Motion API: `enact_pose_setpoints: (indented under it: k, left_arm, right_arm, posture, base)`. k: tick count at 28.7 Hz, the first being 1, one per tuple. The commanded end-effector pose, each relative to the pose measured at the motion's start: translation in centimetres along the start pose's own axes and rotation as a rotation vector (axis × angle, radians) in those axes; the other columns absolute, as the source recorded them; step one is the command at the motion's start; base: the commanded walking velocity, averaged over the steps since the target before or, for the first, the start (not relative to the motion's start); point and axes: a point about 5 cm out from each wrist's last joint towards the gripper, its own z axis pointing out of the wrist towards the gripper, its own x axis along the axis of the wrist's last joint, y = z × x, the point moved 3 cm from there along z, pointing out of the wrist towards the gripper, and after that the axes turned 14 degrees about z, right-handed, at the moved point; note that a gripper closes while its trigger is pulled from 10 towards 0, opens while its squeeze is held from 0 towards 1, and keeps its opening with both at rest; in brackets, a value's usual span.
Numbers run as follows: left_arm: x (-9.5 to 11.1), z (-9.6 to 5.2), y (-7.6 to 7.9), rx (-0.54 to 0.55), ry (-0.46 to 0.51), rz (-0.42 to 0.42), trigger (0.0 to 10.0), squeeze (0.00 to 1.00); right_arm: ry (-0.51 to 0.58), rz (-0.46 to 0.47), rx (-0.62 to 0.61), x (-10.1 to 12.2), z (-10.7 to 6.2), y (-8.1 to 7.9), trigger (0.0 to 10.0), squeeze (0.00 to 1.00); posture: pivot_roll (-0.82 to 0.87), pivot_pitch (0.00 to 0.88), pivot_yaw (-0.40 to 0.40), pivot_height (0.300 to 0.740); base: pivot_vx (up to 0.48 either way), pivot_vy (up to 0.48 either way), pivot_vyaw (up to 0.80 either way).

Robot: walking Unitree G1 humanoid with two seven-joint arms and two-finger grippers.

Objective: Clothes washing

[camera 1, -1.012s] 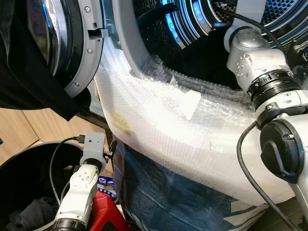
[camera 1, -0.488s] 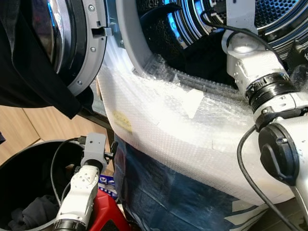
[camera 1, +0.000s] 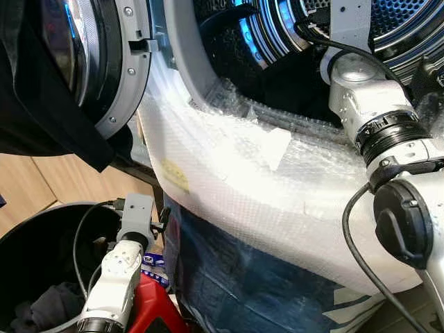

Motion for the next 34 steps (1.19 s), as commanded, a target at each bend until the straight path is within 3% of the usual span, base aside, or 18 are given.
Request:
enact_pose_setpoints:
  k: [1, 4, 9, 10, 17, 21, 24, 26, 29, 32, 34]
  left_arm:
    - [-0.3, -0.2, 0.1, -0.002, -0.013, -0.009, 10.0, 0.0]
    - [-0.3, -0.3, 0.1, -0.004, -0.014, -0.009, 10.0, 0.0]
    - [-0.4, -0.4, 0.1, -0.005, -0.019, -0.011, 10.0, 0.0]
    - [-0.4, -0.4, 0.2, -0.007, -0.02, -0.011, 10.0, 0.0]
    - [-0.5, -0.3, 0.5, -0.014, -0.022, -0.015, 10.0, 0.0]
    - [-0.5, -0.4, 0.5, -0.001, -0.023, -0.024, 10.0, 0.0]
    - [-0.7, -0.5, 0.3, 0.01, -0.03, -0.027, 10.0, 0.0]
    - [-0.7, -0.6, 0.3, 0.015, -0.028, -0.032, 10.0, 0.0]
    - [-0.8, -0.7, 0.2, 0.016, -0.03, -0.031, 10.0, 0.0]
    - [-1.2, -1.0, 0.0, 0.017, -0.041, -0.026, 10.0, 0.0]
    - [-1.2, -1.0, 0.0, 0.017, -0.043, -0.025, 10.0, 0.0]
  right_arm:
    - [0.031, 0.058, 0.025, 1.7, -0.1, 0.1, 10.0, 1.0]
    - [0.037, 0.096, 0.039, 2.3, -0.2, -0.1, 10.0, 1.0]
    - [-0.007, 0.277, 0.121, 3.3, -0.8, -1.4, 10.0, 1.0]
    - [-0.013, 0.297, 0.125, 3.3, -0.9, -1.6, 10.0, 0.0]
    - [-0.046, 0.383, 0.142, 3.1, -2.0, -2.8, 10.0, 0.0]
    - [-0.01, 0.336, 0.131, 3.3, -2.9, -2.3, 10.0, 0.0]
    - [-0.02, 0.295, 0.139, 1.8, -4.0, -2.4, 10.0, 0.0]
    - [-0.04, 0.283, 0.151, 0.5, -5.5, -1.8, 10.0, 0.0]
    - [-0.019, 0.266, 0.158, 0.6, -6.1, -1.5, 10.0, 0.0]
    - [0.096, 0.225, 0.328, 2.5, -9.8, -2.1, 10.0, 0.0]
    - [0.105, 0.218, 0.355, 2.6, -10.7, -1.8, 10.0, 0.0]
  posture:
    - [-0.02, 0.0, -0.017, 0.74]
    - [-0.03, 0.0, -0.015, 0.74]
    - [-0.04, 0.0, -0.014, 0.74]
    - [-0.05, 0.0, -0.014, 0.74]
    - [-0.04, 0.0, -0.036, 0.74]
    - [-0.04, 0.0, -0.042, 0.74]
    - [-0.04, 0.0, -0.048, 0.74]
    - [-0.04, 0.0, -0.047, 0.74]
    - [-0.04, 0.0, -0.046, 0.74]
    - [-0.05, 0.0, -0.041, 0.74]
    - [-0.05, 0.0, -0.043, 0.74]
  base:
    - [0.0, 0.0, 0.0]
    - [0.0, 0.0, 0.0]
    - [0.0, 0.0, 0.0]
    - [0.0, 0.0, 0.0]
    - [0.0, 0.0, 0.0]
    - [0.0, 0.0, 0.0]
    - [0.0, 0.0, 0.0]
    - [0.0, 0.0, 0.0]
    - [0.0, 0.0, 0.0]
    - [0.0, 0.0, 0.0]
    - [0.0, 0.0, 0.0]
